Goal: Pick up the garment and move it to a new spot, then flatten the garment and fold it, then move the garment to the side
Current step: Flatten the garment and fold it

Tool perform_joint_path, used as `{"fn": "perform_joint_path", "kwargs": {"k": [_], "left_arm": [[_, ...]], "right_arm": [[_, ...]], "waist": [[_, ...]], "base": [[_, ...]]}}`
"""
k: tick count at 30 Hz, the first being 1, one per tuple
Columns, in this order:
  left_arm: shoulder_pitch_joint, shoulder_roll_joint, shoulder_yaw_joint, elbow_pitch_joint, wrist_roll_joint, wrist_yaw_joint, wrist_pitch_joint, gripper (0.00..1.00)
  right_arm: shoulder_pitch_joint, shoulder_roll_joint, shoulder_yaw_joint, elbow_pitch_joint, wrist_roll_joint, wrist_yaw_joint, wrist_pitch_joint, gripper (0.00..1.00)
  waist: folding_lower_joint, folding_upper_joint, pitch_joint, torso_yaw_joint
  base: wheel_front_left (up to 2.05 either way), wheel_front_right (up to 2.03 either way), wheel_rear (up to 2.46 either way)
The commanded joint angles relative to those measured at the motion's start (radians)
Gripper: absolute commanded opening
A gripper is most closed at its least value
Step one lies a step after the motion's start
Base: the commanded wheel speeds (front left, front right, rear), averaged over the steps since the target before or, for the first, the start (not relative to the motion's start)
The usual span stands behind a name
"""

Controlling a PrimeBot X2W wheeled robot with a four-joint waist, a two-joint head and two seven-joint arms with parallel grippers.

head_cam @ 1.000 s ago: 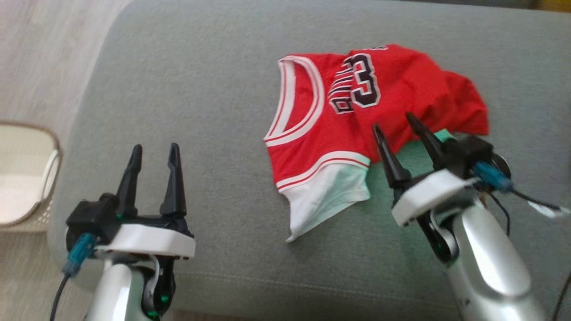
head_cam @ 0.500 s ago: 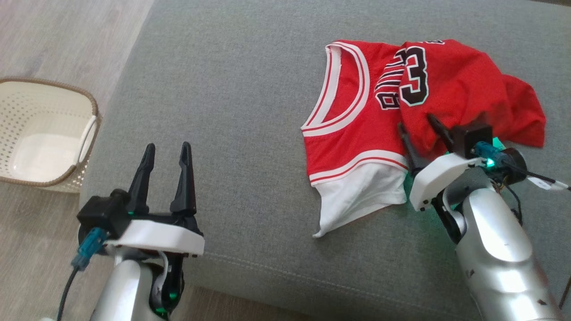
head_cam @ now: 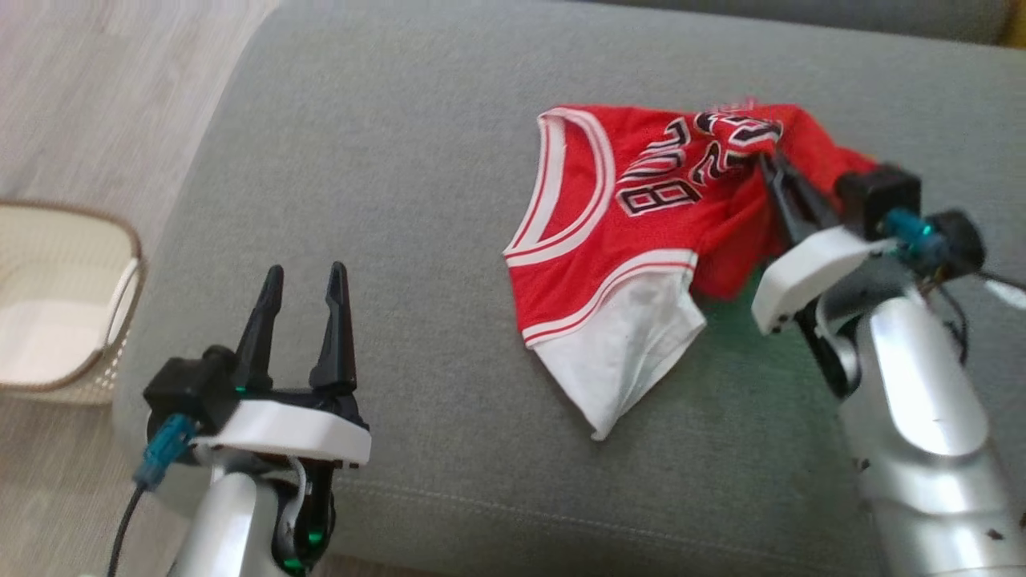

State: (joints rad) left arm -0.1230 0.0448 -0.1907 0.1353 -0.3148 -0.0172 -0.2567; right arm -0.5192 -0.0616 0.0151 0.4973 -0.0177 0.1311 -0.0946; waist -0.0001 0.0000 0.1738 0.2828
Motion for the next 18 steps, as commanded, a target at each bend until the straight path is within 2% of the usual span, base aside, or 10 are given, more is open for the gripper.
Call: {"fn": "perform_joint_path", "kwargs": {"k": [1, 7, 10, 14, 15, 18], "left_arm": [[-0.01, 0.006, 0.023, -0.03, -0.006, 0.008, -0.005, 1.0], [0.011, 0.006, 0.006, -0.027, -0.019, 0.015, -0.005, 1.0], [0.018, 0.006, -0.001, -0.03, -0.028, 0.02, -0.005, 1.0], [0.016, 0.005, -0.02, -0.024, -0.029, 0.013, -0.005, 1.0], [0.016, 0.005, -0.02, -0.024, -0.029, 0.013, -0.005, 1.0], [0.006, 0.005, -0.033, -0.02, -0.031, 0.013, -0.005, 1.0]], "right_arm": [[-0.008, 0.003, 0.015, -0.09, -0.006, 0.0, 0.045, 0.0], [0.032, -0.019, -0.026, -0.346, -0.012, 0.0, 0.239, 0.0], [0.074, -0.025, -0.012, -0.461, 0.001, 0.0, 0.316, 0.0], [0.063, -0.126, 0.044, -0.531, -0.009, 0.0, 0.378, 0.0], [0.063, -0.126, 0.044, -0.531, -0.009, 0.0, 0.378, 0.0], [-0.001, -0.249, 0.128, -0.517, -0.016, 0.0, 0.404, 0.0]], "waist": [[0.0001, 0.0, -0.031, -0.024], [0.0001, 0.0, -0.062, -0.047], [0.0001, 0.0, -0.064, -0.061], [0.0001, 0.0, -0.064, -0.071], [0.0001, 0.0, -0.064, -0.071], [0.0001, 0.0, -0.056, -0.066]], "base": [[0.0, 0.0, 0.0], [0.0, 0.0, 0.0], [0.0, 0.0, 0.0], [0.0, 0.0, 0.0], [0.0, 0.0, 0.0], [0.0, 0.0, 0.0]]}}
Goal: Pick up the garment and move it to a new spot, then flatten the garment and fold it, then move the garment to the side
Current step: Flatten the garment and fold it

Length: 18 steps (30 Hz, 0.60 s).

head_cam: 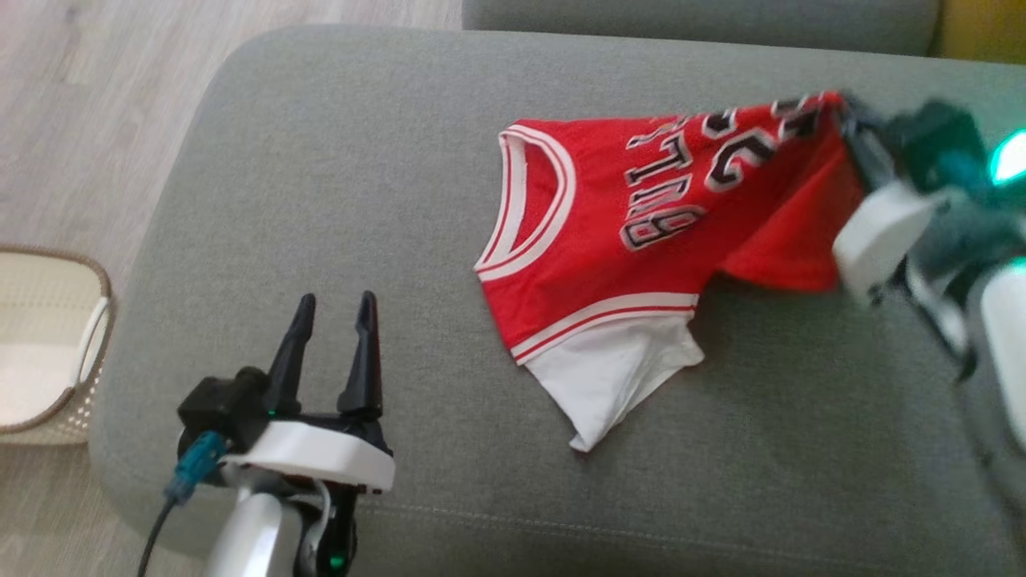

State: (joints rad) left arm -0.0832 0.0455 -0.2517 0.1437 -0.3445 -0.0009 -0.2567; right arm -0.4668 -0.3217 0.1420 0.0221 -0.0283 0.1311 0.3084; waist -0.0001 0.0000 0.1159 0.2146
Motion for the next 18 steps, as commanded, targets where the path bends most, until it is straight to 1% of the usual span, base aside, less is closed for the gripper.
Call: {"fn": "perform_joint_path", "kwargs": {"k": [1, 5, 8, 10, 14, 15, 16, 17, 18], "left_arm": [[-0.047, 0.005, 0.015, -0.026, -0.005, -0.005, -0.005, 1.0], [-0.067, 0.005, -0.02, -0.024, -0.017, -0.008, -0.005, 1.0], [-0.082, 0.005, -0.045, -0.02, -0.023, -0.008, -0.005, 1.0], [-0.09, 0.005, -0.057, -0.017, -0.026, -0.008, -0.005, 1.0], [-0.107, 0.005, -0.079, -0.01, -0.032, -0.009, -0.005, 1.0], [-0.112, 0.005, -0.086, -0.009, -0.031, -0.01, -0.005, 1.0], [-0.117, 0.005, -0.092, -0.008, -0.031, -0.01, -0.005, 1.0], [-0.121, 0.005, -0.097, -0.009, -0.033, -0.008, -0.005, 1.0], [-0.124, 0.005, -0.101, -0.01, -0.037, -0.006, -0.005, 1.0]], "right_arm": [[-0.116, -0.067, 0.06, 0.0, 0.006, 0.0, 0.005, 0.0], [-0.27, -0.221, 0.192, 0.137, 0.003, 0.0, -0.017, 0.0], [-0.397, -0.299, 0.307, 0.259, 0.001, 0.0, -0.066, 0.0], [-0.478, -0.325, 0.38, 0.345, -0.001, 0.0, -0.103, 0.0], [-0.603, -0.33, 0.474, 0.538, -0.001, 0.0, -0.177, 0.0], [-0.622, -0.326, 0.489, 0.589, 0.001, 0.0, -0.19, 0.07], [-0.639, -0.322, 0.497, 0.64, 0.004, 0.0, -0.202, 0.92], [-0.653, -0.316, 0.496, 0.692, 0.009, 0.0, -0.205, 1.0], [-0.662, -0.308, 0.488, 0.745, 0.017, 0.0, -0.2, 1.0]], "waist": [[0.0001, 0.0, 0.013, 0.015], [0.0001, 0.0, 0.041, 0.055], [0.0001, 0.0, 0.075, 0.095], [0.0001, 0.0, 0.098, 0.119], [0.0001, 0.0, 0.141, 0.164], [0.0001, 0.0, 0.151, 0.175], [0.0001, 0.0, 0.16, 0.184], [0.0001, 0.0, 0.167, 0.191], [0.0001, 0.0, 0.172, 0.197]], "base": [[0.0, 0.0, 0.0], [0.0, 0.0, 0.0], [0.0, 0.0, 0.0], [0.0, 0.0, 0.0], [0.0, 0.0, 0.0], [0.0, 0.0, 0.0], [0.0, 0.0, 0.0], [0.0, 0.0, 0.0], [0.0, 0.0, 0.0]]}}
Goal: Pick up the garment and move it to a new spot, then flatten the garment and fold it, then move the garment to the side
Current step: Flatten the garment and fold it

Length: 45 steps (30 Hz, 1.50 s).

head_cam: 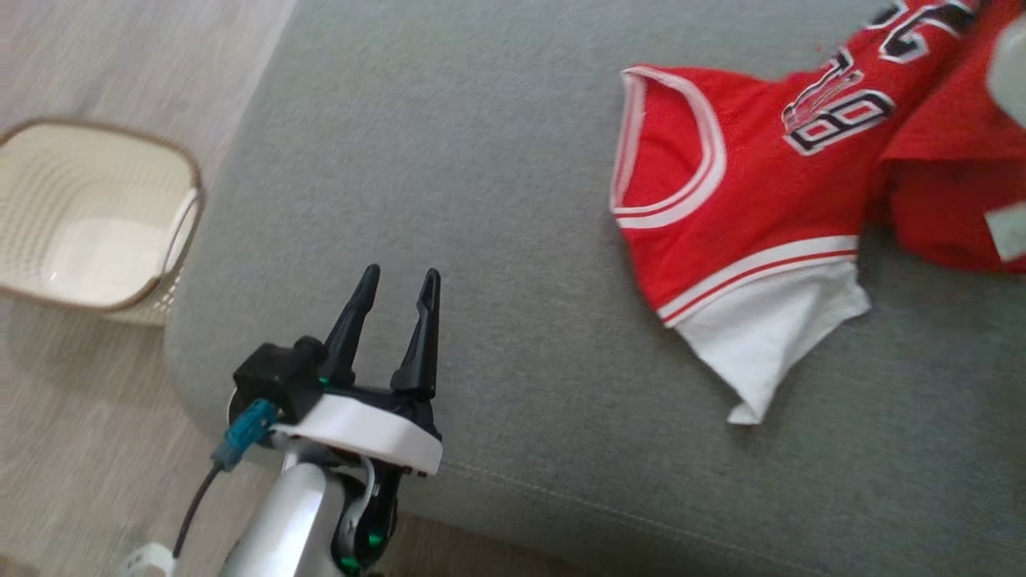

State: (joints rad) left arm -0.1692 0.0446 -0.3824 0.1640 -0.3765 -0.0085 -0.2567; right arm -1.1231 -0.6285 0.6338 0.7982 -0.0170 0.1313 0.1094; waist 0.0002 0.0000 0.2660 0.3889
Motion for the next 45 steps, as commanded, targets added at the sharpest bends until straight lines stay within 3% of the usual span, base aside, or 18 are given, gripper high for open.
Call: {"fn": "perform_joint_path", "kwargs": {"k": [1, 9, 18, 24, 29, 35, 40, 45], "left_arm": [[-0.04, 0.006, 0.027, -0.031, -0.007, 0.003, -0.005, 1.0], [-0.048, 0.006, 0.044, -0.029, 0.008, 0.008, -0.005, 1.0], [-0.049, 0.006, 0.103, -0.056, 0.023, 0.005, -0.005, 1.0], [-0.037, 0.006, 0.128, -0.075, 0.026, 0.008, -0.005, 1.0], [-0.023, 0.006, 0.139, -0.09, 0.032, 0.009, -0.005, 1.0], [-0.005, 0.006, 0.15, -0.093, 0.046, 0.007, -0.005, 1.0], [0.003, 0.006, 0.146, -0.088, 0.054, -0.001, -0.005, 1.0], [-0.008, 0.006, 0.138, -0.084, 0.057, -0.01, -0.005, 1.0]], "right_arm": [[-0.012, 0.008, -0.011, 0.017, 0.011, -0.001, 0.001, 1.0], [-0.043, 0.104, -0.104, 0.235, 0.044, -0.001, -0.05, 1.0], [-0.016, 0.238, -0.326, 0.217, 0.081, -0.001, -0.281, 1.0], [0.121, 0.315, -0.419, 0.094, 0.075, -0.001, -0.353, 1.0], [0.338, 0.41, -0.546, -0.114, 0.087, -0.001, -0.367, 1.0], [0.629, 0.546, -0.627, -0.394, 0.071, -0.001, -0.37, 1.0], [0.771, 0.576, -0.627, -0.513, 0.088, -0.001, -0.348, 1.0], [0.784, 0.578, -0.572, -0.565, 0.174, -0.001, -0.313, 1.0]], "waist": [[-0.0002, 0.0, 0.025, 0.025], [-0.0002, 0.0, 0.013, -0.025], [-0.0002, 0.0, -0.064, -0.168], [-0.0002, 0.0, -0.1, -0.253], [-0.0002, 0.0, -0.114, -0.326], [-0.0002, 0.0, -0.115, -0.388], [-0.0002, 0.0, -0.109, -0.404], [-0.0002, 0.0, -0.095, -0.382]], "base": [[0.0, 0.0, 0.0], [0.0, 0.0, 0.0], [0.0, 0.0, 0.0], [0.0, 0.0, 0.0], [0.0, 0.0, 0.0], [0.0, 0.0, 0.0], [0.0, 0.0, 0.0], [0.0, 0.0, 0.0]]}}
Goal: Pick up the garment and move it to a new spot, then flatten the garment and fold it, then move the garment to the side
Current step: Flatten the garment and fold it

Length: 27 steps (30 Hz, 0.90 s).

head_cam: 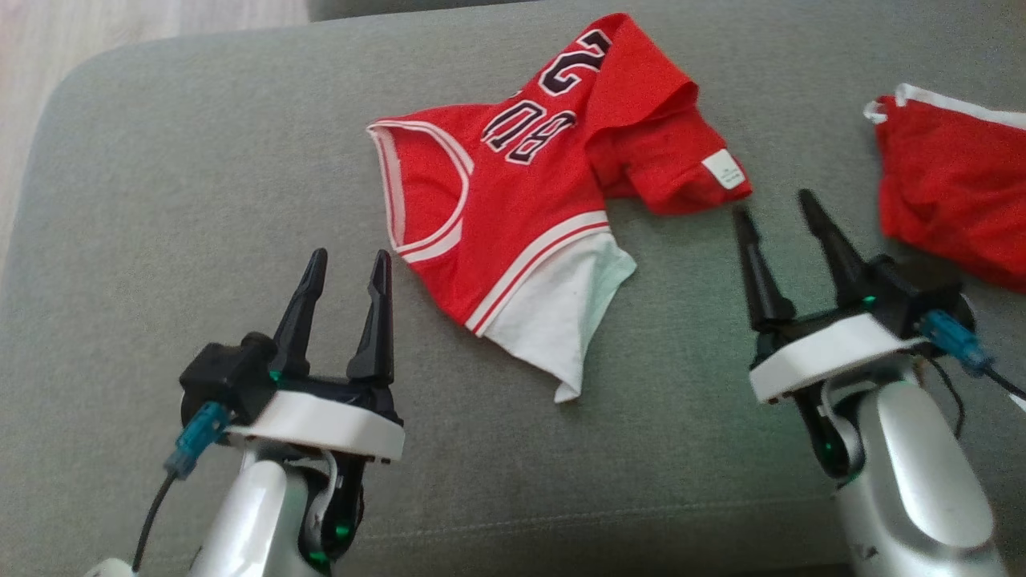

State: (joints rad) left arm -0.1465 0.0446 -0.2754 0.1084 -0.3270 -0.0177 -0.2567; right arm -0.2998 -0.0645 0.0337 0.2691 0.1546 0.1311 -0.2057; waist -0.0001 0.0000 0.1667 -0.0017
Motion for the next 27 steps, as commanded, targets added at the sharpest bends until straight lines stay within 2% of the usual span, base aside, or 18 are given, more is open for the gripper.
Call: {"fn": "perform_joint_path", "kwargs": {"k": [1, 7, 15, 21, 27], "left_arm": [[-0.034, 0.006, 0.028, -0.026, 0.007, -0.002, -0.005, 1.0], [-0.043, 0.006, 0.006, -0.021, -0.007, 0.001, -0.005, 1.0], [-0.054, 0.006, -0.026, -0.013, -0.021, 0.003, -0.005, 1.0], [-0.062, 0.006, -0.04, -0.011, -0.029, 0.01, -0.005, 1.0], [-0.063, 0.006, -0.042, -0.01, -0.034, 0.014, -0.005, 1.0]], "right_arm": [[-0.046, 0.014, 0.038, -0.04, 0.013, 0.0, 0.01, 1.0], [-0.113, 0.014, 0.086, 0.009, 0.06, 0.0, 0.065, 1.0], [-0.256, 0.014, 0.031, 0.228, 0.224, 0.0, 0.118, 1.0], [-0.359, 0.014, -0.006, 0.386, 0.303, 0.0, 0.109, 1.0], [-0.413, 0.014, -0.01, 0.479, 0.331, 0.0, 0.086, 1.0]], "waist": [[0.0001, 0.0, 0.008, 0.018], [0.0001, 0.0, 0.036, 0.087], [0.0001, 0.0, 0.078, 0.197], [0.0001, 0.0, 0.103, 0.256], [0.0001, 0.0, 0.113, 0.285]], "base": [[0.0, 0.0, 0.0], [0.0, 0.0, 0.0], [0.0, 0.0, 0.0], [0.0, 0.0, 0.0], [0.0, 0.0, 0.0]]}}
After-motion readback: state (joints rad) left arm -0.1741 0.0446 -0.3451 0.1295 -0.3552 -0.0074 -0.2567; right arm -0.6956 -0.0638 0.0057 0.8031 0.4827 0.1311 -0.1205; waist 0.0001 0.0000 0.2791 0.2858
